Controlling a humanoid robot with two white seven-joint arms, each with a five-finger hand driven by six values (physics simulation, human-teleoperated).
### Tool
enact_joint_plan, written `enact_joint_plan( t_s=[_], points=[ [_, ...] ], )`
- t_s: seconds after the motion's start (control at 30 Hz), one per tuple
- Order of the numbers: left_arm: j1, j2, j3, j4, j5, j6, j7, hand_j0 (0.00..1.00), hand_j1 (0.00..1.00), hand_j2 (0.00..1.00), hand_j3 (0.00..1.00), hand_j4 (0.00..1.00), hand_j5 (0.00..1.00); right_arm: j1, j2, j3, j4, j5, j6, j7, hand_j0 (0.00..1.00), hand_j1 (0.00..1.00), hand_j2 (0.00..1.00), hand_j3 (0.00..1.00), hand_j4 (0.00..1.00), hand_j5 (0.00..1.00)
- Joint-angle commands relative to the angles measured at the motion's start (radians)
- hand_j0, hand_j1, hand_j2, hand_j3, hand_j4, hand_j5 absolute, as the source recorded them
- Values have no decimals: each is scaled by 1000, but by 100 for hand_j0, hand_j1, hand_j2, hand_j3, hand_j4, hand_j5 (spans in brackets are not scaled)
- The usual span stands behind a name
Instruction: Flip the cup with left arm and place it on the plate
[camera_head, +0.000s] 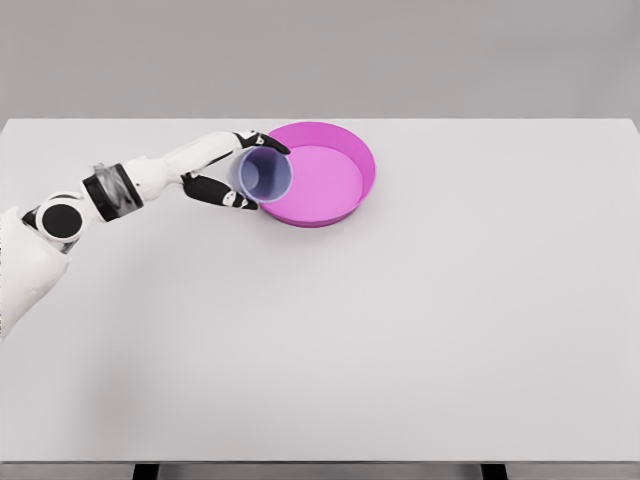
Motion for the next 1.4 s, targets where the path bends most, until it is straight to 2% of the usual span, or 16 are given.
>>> enact_joint_plan(
  t_s=[0.0,0.33,0.47,0.67,1.1,1.37],
  points=[
    [0,-26,2,13,12,2,1,77,77,77,77,77,77,0,0,0,0,0,-1,0,100,100,100,100,100,100],
    [-15,-89,1,48,9,2,1,77,77,77,77,77,77,0,0,0,0,0,-1,0,100,100,100,100,100,100],
    [-29,-119,-2,113,10,2,1,77,77,77,77,77,77,0,0,0,0,0,0,0,100,100,100,100,100,100],
    [-29,-173,2,151,15,2,1,77,77,77,77,77,77,0,0,0,0,0,0,0,100,100,100,100,100,100],
    [-52,-201,2,190,16,2,1,77,77,77,77,77,77,0,0,0,0,0,0,0,100,100,100,100,100,100],
    [-52,-254,2,237,49,2,1,78,78,78,78,78,78,0,0,0,0,0,0,0,100,100,100,100,100,100]
  ],
)
